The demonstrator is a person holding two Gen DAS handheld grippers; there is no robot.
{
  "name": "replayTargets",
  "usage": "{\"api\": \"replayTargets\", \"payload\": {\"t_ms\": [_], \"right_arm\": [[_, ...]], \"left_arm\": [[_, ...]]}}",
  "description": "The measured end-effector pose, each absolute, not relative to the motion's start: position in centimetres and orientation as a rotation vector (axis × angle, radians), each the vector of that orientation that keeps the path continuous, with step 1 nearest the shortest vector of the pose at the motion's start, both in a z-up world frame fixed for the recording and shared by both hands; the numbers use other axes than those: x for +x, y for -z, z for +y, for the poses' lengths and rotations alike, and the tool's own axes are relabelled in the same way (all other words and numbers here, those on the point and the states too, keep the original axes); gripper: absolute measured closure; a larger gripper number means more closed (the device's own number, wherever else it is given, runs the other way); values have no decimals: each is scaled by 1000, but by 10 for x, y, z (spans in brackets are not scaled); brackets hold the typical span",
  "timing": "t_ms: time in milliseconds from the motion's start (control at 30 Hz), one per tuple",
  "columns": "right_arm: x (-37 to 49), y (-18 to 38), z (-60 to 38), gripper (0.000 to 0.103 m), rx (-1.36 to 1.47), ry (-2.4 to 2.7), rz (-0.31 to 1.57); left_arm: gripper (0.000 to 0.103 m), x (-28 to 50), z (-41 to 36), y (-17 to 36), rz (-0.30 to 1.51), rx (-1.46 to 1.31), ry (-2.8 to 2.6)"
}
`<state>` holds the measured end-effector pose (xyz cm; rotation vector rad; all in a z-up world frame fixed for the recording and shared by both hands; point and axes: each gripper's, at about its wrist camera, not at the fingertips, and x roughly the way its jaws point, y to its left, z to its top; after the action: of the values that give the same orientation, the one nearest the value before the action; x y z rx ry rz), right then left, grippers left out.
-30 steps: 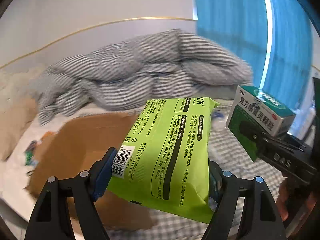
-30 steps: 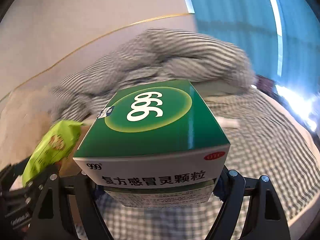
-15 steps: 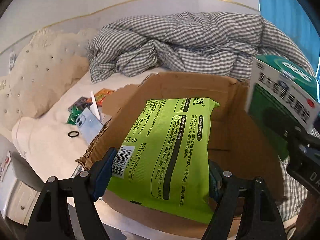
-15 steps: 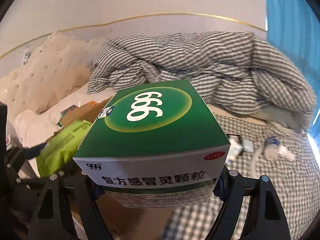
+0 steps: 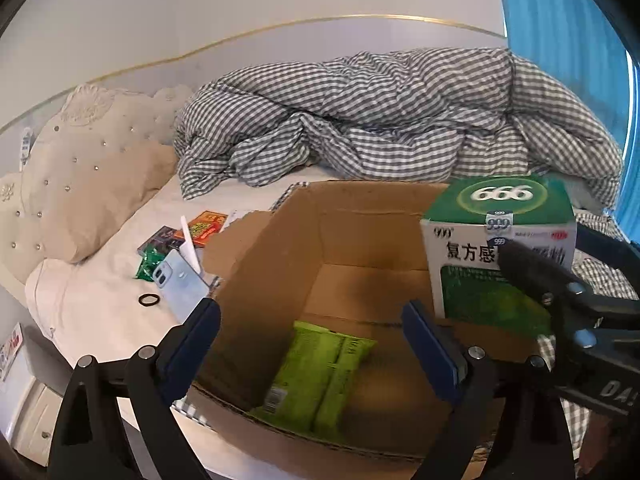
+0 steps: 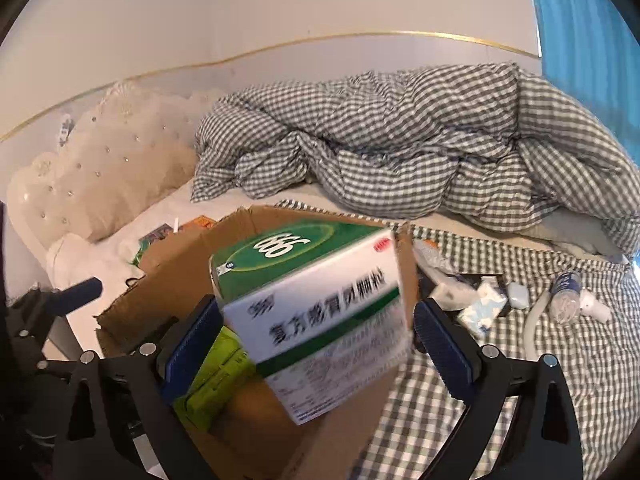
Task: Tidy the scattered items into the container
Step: 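Open both tools to drop the items into the cardboard box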
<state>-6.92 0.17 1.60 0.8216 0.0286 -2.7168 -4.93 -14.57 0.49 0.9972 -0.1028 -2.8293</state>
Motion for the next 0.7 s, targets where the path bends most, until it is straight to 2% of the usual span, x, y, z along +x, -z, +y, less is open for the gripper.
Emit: {"api": "replayTargets", "payload": {"t_ms": [367,700], "right_arm": [[-42,-50,51,6,710,2798,-52],[-38,-2,170,6,896,2947,-38]], "left_arm": [[8,-26,-133,-24,-98,973,2822],[1,-18,-57,-17,-162,1001,2988]]}}
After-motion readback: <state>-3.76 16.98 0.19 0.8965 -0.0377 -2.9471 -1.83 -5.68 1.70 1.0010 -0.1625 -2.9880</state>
